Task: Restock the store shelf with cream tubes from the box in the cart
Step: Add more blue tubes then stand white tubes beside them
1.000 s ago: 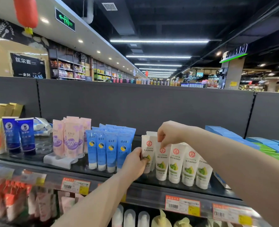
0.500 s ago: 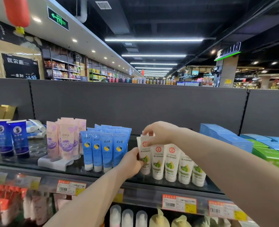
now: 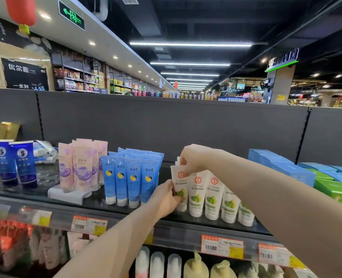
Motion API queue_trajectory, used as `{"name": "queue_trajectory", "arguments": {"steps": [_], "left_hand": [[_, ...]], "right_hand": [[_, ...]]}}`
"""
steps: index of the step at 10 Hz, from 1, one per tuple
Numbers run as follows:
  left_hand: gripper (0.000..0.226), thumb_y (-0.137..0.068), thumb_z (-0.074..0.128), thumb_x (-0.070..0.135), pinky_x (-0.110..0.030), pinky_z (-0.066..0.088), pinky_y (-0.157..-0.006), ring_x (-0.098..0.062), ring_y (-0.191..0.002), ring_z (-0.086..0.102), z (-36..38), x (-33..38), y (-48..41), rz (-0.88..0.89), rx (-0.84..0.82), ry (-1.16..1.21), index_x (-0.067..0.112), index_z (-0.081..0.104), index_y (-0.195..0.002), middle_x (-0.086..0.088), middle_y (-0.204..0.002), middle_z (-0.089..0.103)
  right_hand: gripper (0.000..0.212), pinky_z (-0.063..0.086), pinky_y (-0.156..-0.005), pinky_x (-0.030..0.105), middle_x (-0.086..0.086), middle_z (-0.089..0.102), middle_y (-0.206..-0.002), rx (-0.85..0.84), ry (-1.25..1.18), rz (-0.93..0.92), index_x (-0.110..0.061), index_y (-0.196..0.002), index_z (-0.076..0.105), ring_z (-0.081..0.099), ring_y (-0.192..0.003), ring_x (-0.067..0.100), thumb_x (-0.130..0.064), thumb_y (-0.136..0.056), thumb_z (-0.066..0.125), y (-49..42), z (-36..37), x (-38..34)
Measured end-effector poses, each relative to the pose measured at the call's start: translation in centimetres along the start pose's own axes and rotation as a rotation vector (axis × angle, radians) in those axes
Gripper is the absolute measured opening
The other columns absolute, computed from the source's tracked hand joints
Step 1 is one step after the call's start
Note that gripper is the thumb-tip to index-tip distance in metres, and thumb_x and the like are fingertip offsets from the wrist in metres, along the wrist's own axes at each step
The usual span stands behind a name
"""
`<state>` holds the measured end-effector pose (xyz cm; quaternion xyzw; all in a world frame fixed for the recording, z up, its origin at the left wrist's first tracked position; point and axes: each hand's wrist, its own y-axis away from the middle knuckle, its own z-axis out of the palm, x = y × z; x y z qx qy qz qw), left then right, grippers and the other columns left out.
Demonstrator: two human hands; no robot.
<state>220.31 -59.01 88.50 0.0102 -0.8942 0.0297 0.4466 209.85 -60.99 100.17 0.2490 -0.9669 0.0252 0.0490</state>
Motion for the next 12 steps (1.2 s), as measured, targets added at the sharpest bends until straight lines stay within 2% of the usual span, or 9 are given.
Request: {"name": "queue_trajectory", "arguments": {"steps": [3, 4, 6, 7, 8, 9, 10, 11, 12], "left_hand": [[0.033, -0.085, 0.066, 0.023, -0.036, 0.047, -0.099, -0.015, -0.112, 0.056, -0.4, -0.5, 0.0, -0.011, -0.034, -0.003, 0.024, 0.051, -0.115, 0.005, -0.119, 0.061], [0.028, -0.086, 0.065, 0.025, -0.026, 0.049, -0.084, -0.01, -0.102, 0.057, -1.1, -0.4, 0.0, 0.063, 0.013, 0.046, 0.024, 0.051, -0.109, 0.01, -0.109, 0.06], [0.021, -0.09, 0.059, 0.022, -0.029, 0.047, -0.087, -0.013, -0.105, 0.057, -0.2, -0.3, -0.2, 0.034, 0.053, 0.066, 0.022, 0.052, -0.11, 0.004, -0.117, 0.062], [0.027, -0.091, 0.058, 0.023, -0.027, 0.045, -0.088, -0.016, -0.113, 0.056, 0.0, -0.5, -0.3, 0.004, 0.043, -0.002, 0.019, 0.051, -0.116, 0.005, -0.118, 0.06], [0.034, -0.094, 0.05, 0.007, -0.014, 0.05, -0.075, -0.025, -0.111, 0.057, 0.3, -0.3, 0.3, 0.116, 0.098, -0.04, 0.006, 0.046, -0.128, -0.018, -0.13, 0.055], [0.038, -0.096, 0.033, -0.009, -0.006, 0.041, -0.046, -0.03, -0.098, 0.057, 0.1, 0.6, 2.1, 0.172, 0.098, 0.118, -0.018, 0.033, -0.133, -0.038, -0.138, 0.036], [0.038, -0.094, 0.052, 0.009, -0.017, 0.051, -0.071, -0.03, -0.106, 0.057, 0.4, -0.6, 1.3, 0.134, 0.116, 0.058, 0.002, 0.046, -0.131, -0.023, -0.127, 0.055], [0.02, -0.088, 0.061, 0.025, -0.034, 0.051, -0.09, -0.017, -0.103, 0.058, 0.1, -1.2, 3.2, 0.23, 0.071, -0.119, 0.023, 0.051, -0.106, -0.001, -0.116, 0.061], [0.033, -0.089, 0.056, 0.034, -0.038, 0.049, -0.091, -0.017, -0.107, 0.054, -0.4, -0.2, 5.4, 0.279, 0.156, -0.235, 0.025, 0.048, -0.119, 0.001, -0.121, 0.053]], "right_hand": [[0.038, 0.053, -0.086, 0.032, -0.004, 0.065, -0.102, -0.075, -0.054, 0.009, -0.018, -0.116, 0.064, 0.063, -0.092, 0.014, -0.038, -0.083, 0.067, -0.2, 0.6, 1.2], [0.043, 0.051, -0.088, 0.029, -0.009, 0.06, -0.105, -0.058, -0.123, 0.023, -0.022, -0.114, 0.062, 0.059, -0.096, 0.012, -0.039, -0.077, 0.073, 0.8, -0.5, 2.9], [0.038, 0.044, -0.073, 0.026, -0.005, 0.057, -0.097, -0.066, -0.053, 0.103, -0.016, -0.113, 0.063, 0.055, -0.086, 0.015, -0.036, -0.082, 0.07, 1.7, 0.6, 3.6], [0.022, 0.043, -0.062, 0.026, -0.003, 0.059, -0.085, -0.052, 0.007, 0.13, -0.016, -0.095, 0.063, 0.055, -0.074, 0.016, -0.037, -0.086, 0.065, 1.6, 1.0, 3.3], [0.034, 0.035, -0.051, 0.025, -0.003, 0.047, -0.061, 0.011, 0.026, 0.192, -0.015, -0.061, 0.046, 0.044, -0.056, 0.017, -0.028, -0.089, 0.06, 1.8, 1.8, 3.0], [0.019, 0.036, -0.057, 0.029, -0.002, 0.054, -0.077, 0.083, 0.106, 0.243, -0.017, -0.073, 0.054, 0.051, -0.073, 0.021, -0.017, -0.091, 0.051, 2.5, 2.9, 2.4], [0.033, 0.042, -0.082, 0.039, 0.003, 0.05, -0.122, 0.168, 0.144, 0.251, -0.023, -0.126, 0.047, 0.049, -0.111, 0.027, -0.021, -0.093, 0.048, 4.5, 4.0, 1.6], [0.046, 0.032, -0.104, 0.04, -0.001, 0.037, -0.143, 0.384, -0.026, 0.239, -0.025, -0.14, 0.035, 0.037, -0.129, 0.024, -0.023, -0.095, 0.043, 8.9, 4.0, -0.1], [0.046, 0.024, -0.109, 0.032, -0.008, 0.03, -0.148, 0.325, -0.126, 0.183, -0.029, -0.14, 0.037, 0.028, -0.135, 0.017, -0.027, -0.095, 0.045, 15.6, 7.4, -1.4]]}}
